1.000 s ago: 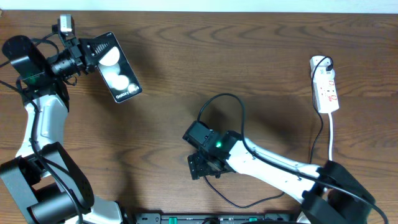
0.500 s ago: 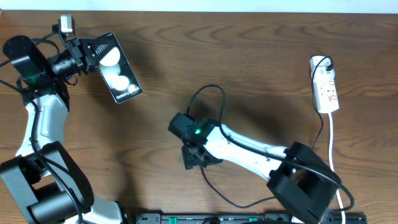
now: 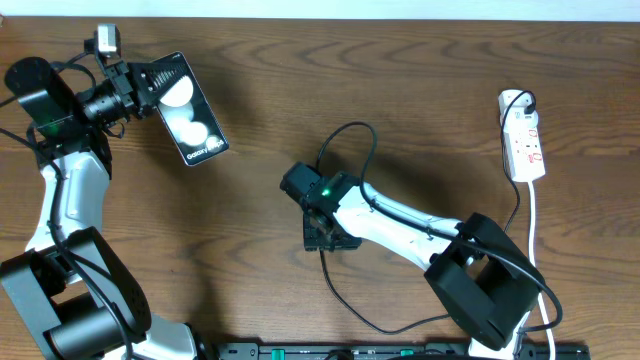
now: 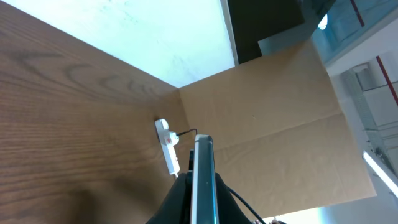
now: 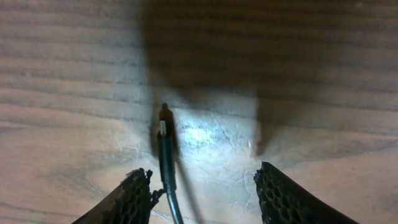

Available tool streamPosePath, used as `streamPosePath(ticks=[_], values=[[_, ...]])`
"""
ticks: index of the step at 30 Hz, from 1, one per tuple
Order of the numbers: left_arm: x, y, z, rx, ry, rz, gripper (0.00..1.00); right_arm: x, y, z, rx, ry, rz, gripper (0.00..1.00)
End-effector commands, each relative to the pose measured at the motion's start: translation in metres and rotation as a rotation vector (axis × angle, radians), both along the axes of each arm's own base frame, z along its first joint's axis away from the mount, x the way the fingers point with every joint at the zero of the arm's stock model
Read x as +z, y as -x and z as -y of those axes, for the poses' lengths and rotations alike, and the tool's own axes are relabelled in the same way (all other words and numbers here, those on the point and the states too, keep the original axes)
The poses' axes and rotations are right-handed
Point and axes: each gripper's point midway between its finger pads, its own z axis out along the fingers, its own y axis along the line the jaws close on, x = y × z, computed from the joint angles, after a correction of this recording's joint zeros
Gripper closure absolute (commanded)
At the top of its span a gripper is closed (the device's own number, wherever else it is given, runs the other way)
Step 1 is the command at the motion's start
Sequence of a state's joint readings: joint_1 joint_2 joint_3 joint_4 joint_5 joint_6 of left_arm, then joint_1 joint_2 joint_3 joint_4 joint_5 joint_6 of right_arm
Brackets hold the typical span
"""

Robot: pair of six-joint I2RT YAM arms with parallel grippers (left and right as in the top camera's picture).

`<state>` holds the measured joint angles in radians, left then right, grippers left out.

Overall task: Plug charger to phone and switch on socket
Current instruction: 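Close the right gripper on the cable plug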

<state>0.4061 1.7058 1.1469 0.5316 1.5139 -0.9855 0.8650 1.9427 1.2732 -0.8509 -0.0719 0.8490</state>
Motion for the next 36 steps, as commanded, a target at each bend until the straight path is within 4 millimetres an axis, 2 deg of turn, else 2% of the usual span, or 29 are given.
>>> streamPosePath(ticks=[1,24,33,36], values=[[0.000,0.002,-0.001,-0.018,-0.012,0.027,0.92,-0.005,-0.004,-0.002,-0.026,0.001,-0.014,0.49],[0.000,0.000,-0.004,-0.002,-0.013,0.027,0.93,-0.008,-0.004,-0.009,-0.032,-0.029,-0.022,0.63],[0.000,0.001,-0.007,0.006,-0.013,0.027,0.92,-0.008,-0.006,-0.011,-0.032,-0.035,-0.014,0.77],[0.000,0.000,-0.007,0.006,-0.013,0.027,0.92,-0.008,-0.009,-0.014,-0.031,-0.049,-0.002,0.78]])
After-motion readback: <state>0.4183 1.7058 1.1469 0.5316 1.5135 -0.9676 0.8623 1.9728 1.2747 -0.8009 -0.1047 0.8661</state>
